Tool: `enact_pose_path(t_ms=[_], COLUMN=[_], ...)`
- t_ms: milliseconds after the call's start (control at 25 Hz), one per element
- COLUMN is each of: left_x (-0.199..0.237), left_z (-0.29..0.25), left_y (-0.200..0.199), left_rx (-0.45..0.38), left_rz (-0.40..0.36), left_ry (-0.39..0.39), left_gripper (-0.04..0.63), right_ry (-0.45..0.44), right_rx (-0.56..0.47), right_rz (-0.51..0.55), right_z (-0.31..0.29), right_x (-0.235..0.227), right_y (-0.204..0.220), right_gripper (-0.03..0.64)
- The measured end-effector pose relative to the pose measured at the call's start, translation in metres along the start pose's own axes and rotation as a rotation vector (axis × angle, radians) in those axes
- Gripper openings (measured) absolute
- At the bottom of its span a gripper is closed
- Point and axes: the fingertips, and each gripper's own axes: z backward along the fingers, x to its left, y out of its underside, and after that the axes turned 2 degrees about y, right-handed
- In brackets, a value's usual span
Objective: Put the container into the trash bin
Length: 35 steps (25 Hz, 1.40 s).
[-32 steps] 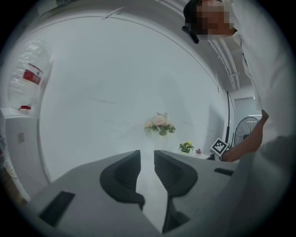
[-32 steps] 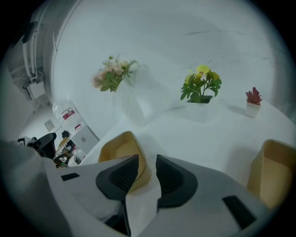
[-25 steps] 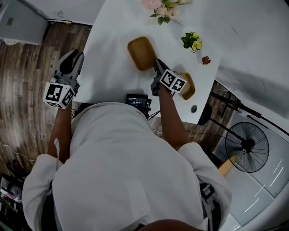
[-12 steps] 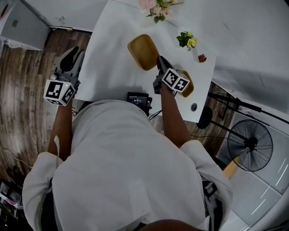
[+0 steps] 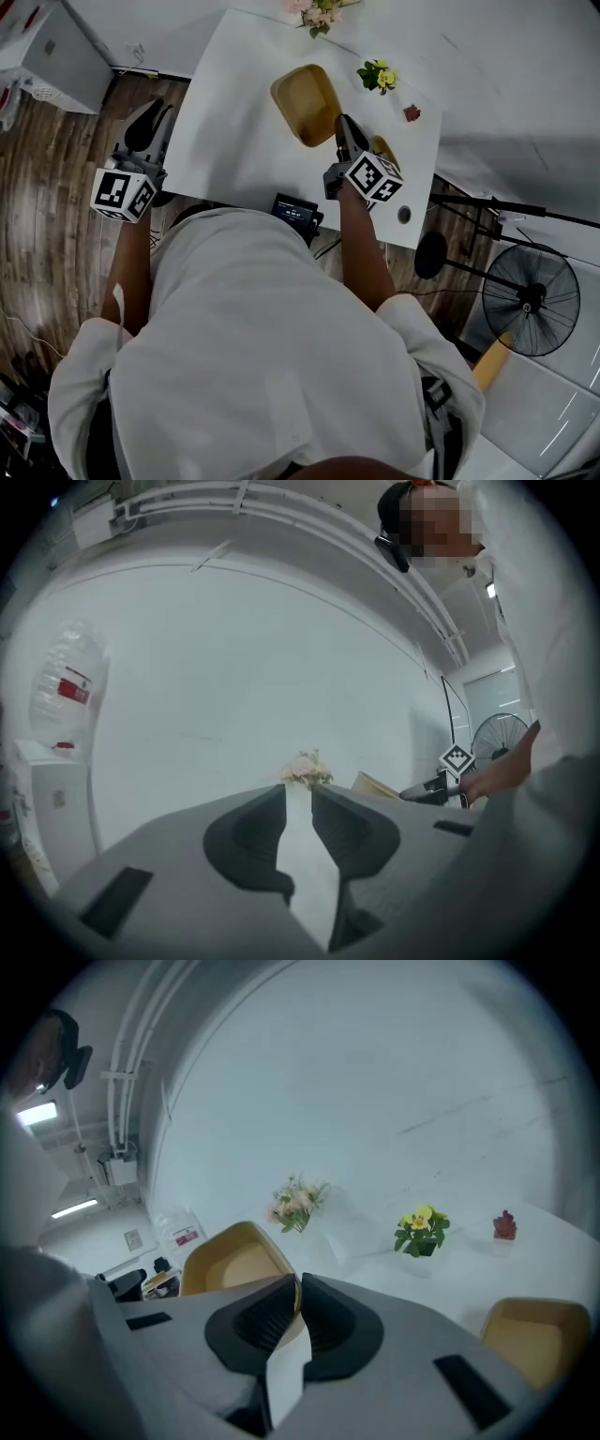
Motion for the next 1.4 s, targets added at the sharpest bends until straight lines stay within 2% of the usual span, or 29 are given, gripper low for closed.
enact_pose_path(t_ms=[360,720,1040,1400], left_x=[-0.082,-0.161,-0.191,-0.188], left_z=[0.057,0.143,0.226,0.326], left_y=[-0.012,0.003,0.014,0.016], left_rx=[-0.014,-0.008,0.021,0.020], left_rz=[-0.029,-0.026,-0.022,-0.015], left_ry=[0.020,-0.003,-0.070,-0.209], left_gripper=[0.087,0.084,0.083,0.081], right_ry=[-0.050,-0.097,-0.157,-0.304], right_rx=[-0.133,-0.220,-0.236,-0.201], right_rz=[-0.001,-0.022,-0.068,-0.070], right_z=[0.115,0.217,0.258,0.239], right_x=[0.023,0.037,0.064,0.137], right_y=[-0.009,0.015,0.060,0.094], right_gripper=[0.044,0.044,0.044,0.044])
